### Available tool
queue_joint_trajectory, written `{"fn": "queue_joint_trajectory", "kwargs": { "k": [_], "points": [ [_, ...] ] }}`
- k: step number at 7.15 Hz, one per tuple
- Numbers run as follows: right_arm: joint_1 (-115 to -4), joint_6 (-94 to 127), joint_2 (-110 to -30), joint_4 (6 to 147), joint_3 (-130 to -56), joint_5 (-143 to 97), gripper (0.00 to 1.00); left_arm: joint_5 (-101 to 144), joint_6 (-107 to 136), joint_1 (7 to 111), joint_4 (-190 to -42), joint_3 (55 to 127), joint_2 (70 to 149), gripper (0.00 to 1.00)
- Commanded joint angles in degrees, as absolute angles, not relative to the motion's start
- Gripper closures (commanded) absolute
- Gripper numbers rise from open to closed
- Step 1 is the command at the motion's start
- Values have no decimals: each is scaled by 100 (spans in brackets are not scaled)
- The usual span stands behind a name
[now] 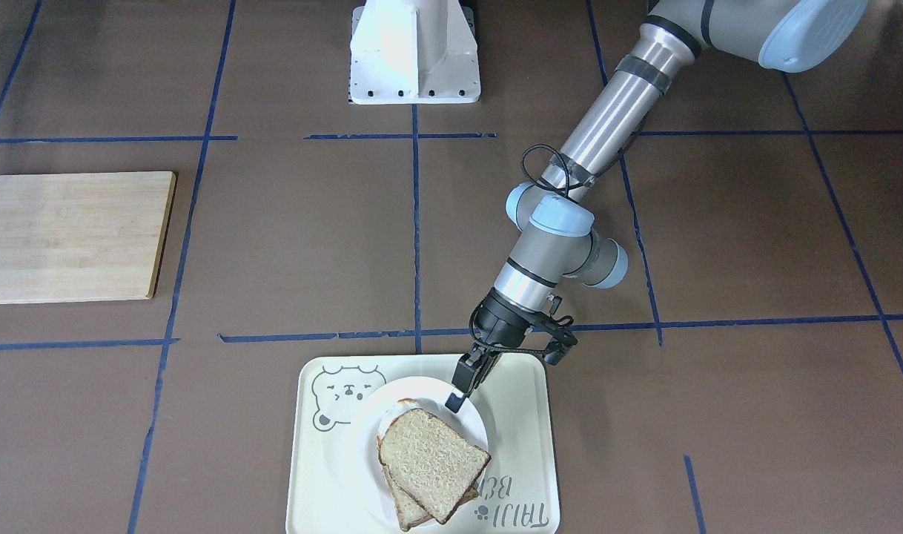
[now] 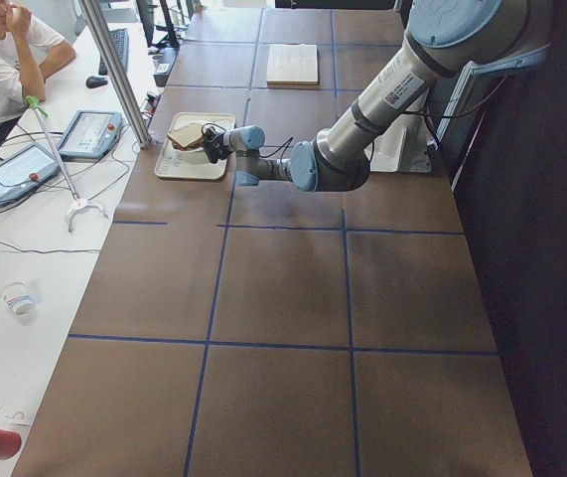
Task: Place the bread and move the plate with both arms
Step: 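Slide the plate with the left gripper onto the cream tray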
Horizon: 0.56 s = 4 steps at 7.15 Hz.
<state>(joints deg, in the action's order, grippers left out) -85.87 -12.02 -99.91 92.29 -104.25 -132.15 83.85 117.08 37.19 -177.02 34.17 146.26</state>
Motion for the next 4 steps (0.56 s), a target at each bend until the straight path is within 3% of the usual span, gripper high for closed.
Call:
{"fn": "queue_joint_trajectory", "kwargs": {
  "k": [1,4],
  "points": [
    [-8587,-1195,-9984,9229,-10433,-13219,0,9503,11295,4216,-17072,4073,14390,0],
    [-8587,-1195,-9984,9229,-10441,-13219,0,10931,10404,4701,-15615,7169,12348,0]
  ]
}}
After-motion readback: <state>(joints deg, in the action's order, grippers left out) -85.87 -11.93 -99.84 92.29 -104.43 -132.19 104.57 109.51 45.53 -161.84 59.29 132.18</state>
